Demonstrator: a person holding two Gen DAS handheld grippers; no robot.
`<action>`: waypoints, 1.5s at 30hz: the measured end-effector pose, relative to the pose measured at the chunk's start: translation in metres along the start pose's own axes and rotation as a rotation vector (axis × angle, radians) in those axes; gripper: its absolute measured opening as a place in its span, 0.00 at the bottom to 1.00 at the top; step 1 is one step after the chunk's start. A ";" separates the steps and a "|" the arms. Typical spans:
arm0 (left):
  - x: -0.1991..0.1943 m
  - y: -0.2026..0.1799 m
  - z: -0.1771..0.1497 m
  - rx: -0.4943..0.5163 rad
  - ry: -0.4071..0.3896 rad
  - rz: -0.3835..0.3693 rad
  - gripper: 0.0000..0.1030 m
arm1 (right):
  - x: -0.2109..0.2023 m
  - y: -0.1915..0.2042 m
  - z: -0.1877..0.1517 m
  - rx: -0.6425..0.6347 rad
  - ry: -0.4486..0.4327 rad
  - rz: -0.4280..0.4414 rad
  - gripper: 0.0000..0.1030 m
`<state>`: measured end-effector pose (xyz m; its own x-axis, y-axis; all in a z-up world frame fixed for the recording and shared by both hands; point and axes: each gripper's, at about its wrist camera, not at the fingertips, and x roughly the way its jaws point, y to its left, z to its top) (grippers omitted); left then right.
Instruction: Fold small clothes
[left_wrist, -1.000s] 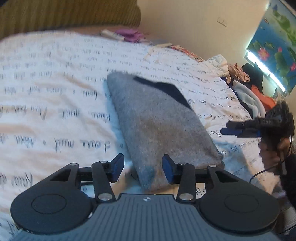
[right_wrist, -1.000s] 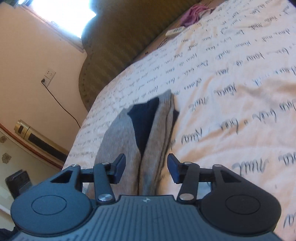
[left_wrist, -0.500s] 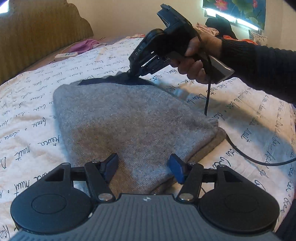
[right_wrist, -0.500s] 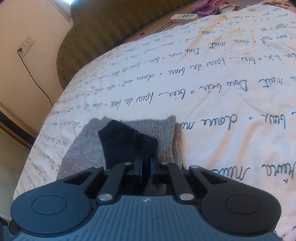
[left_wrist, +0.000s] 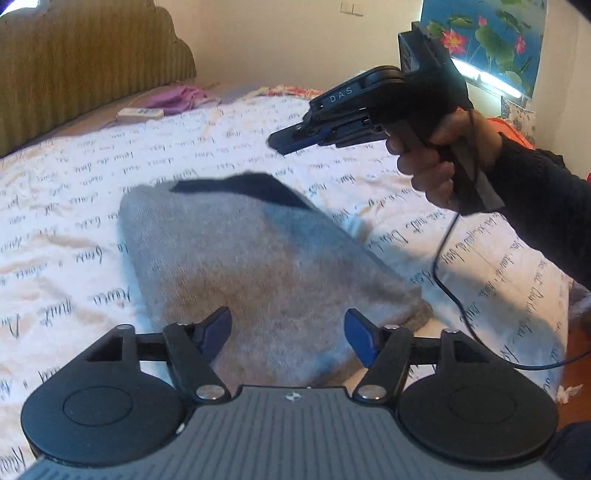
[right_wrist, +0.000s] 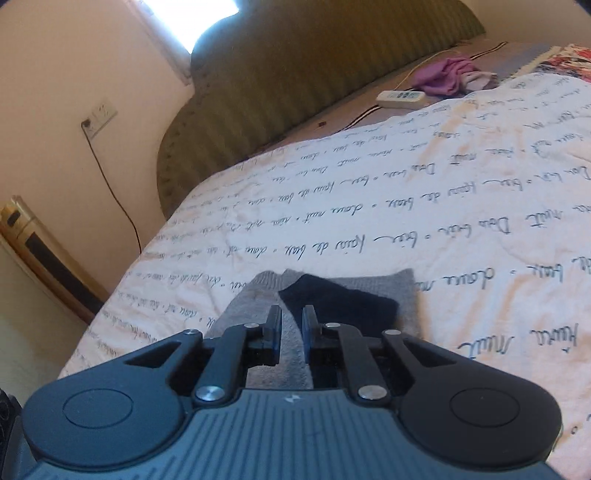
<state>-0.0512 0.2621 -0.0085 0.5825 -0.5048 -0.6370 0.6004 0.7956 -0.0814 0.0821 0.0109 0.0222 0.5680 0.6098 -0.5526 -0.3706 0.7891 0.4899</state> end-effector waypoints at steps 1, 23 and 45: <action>0.007 -0.001 0.005 0.022 0.005 0.034 0.73 | 0.013 0.004 -0.001 -0.017 0.026 -0.031 0.10; 0.063 -0.005 0.013 0.099 0.064 0.129 0.84 | 0.014 0.009 -0.052 -0.032 0.086 -0.129 0.19; 0.090 0.090 0.087 -0.259 0.014 0.025 0.73 | -0.031 0.046 -0.139 -0.240 0.120 -0.107 0.22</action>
<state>0.1036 0.2592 -0.0063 0.5870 -0.4807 -0.6515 0.4244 0.8679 -0.2580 -0.0545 0.0387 -0.0316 0.5280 0.5150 -0.6753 -0.4844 0.8358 0.2586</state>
